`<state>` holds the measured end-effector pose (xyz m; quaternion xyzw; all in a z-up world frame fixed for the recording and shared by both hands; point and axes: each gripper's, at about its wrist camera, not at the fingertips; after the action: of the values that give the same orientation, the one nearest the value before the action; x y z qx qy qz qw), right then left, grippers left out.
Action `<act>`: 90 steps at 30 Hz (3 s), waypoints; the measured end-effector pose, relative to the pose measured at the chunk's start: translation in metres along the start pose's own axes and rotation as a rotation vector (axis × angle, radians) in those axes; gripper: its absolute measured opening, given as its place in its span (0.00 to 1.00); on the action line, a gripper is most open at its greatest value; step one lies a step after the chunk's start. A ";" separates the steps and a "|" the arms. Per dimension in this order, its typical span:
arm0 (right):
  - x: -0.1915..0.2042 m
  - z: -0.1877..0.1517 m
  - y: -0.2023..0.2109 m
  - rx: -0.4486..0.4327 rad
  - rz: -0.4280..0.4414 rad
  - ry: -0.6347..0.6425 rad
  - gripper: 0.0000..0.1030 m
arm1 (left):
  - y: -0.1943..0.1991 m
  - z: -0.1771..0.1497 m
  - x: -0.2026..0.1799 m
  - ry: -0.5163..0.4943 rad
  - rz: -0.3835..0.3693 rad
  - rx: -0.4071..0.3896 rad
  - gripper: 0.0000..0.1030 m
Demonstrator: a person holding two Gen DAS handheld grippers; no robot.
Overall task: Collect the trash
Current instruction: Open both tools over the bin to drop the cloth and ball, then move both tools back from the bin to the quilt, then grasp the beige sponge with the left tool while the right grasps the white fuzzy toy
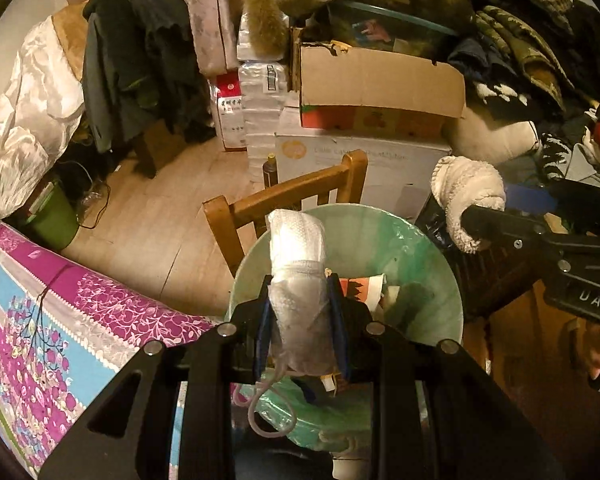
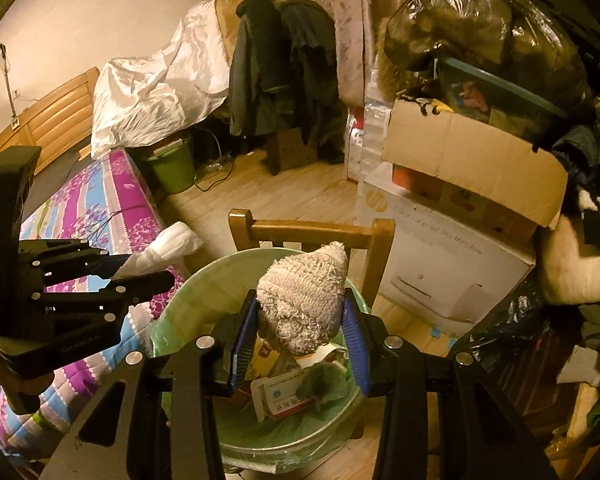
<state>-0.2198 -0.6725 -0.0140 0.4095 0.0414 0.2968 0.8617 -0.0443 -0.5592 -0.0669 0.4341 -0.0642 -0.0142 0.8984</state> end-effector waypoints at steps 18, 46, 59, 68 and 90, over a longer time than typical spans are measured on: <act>0.006 -0.001 -0.018 -0.004 0.013 0.000 0.57 | -0.001 -0.017 0.019 0.050 0.069 0.008 0.59; 0.364 -0.088 -0.078 0.175 0.525 0.268 0.57 | 0.194 -0.376 0.221 0.811 0.730 0.097 0.59; 0.592 -0.210 -0.151 0.591 0.715 0.255 0.62 | 0.235 -0.492 0.340 0.920 0.741 0.114 0.63; 0.646 -0.251 -0.178 0.649 0.708 0.278 0.62 | 0.207 -0.515 0.378 0.841 0.671 0.157 0.64; 0.636 -0.237 -0.141 0.532 0.744 0.398 0.28 | 0.203 -0.536 0.380 0.813 0.750 0.162 0.31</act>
<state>0.2949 -0.2329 -0.1648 0.5377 0.1306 0.6356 0.5384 0.3950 -0.0466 -0.1981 0.4196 0.1364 0.4801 0.7582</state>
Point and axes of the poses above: each gripper's, at about its wrist camera, not at the fingertips, and y roughly against the way its jaws point, x to its left, z to its top, and after that the axes turned 12 degrees about -y, right-handed
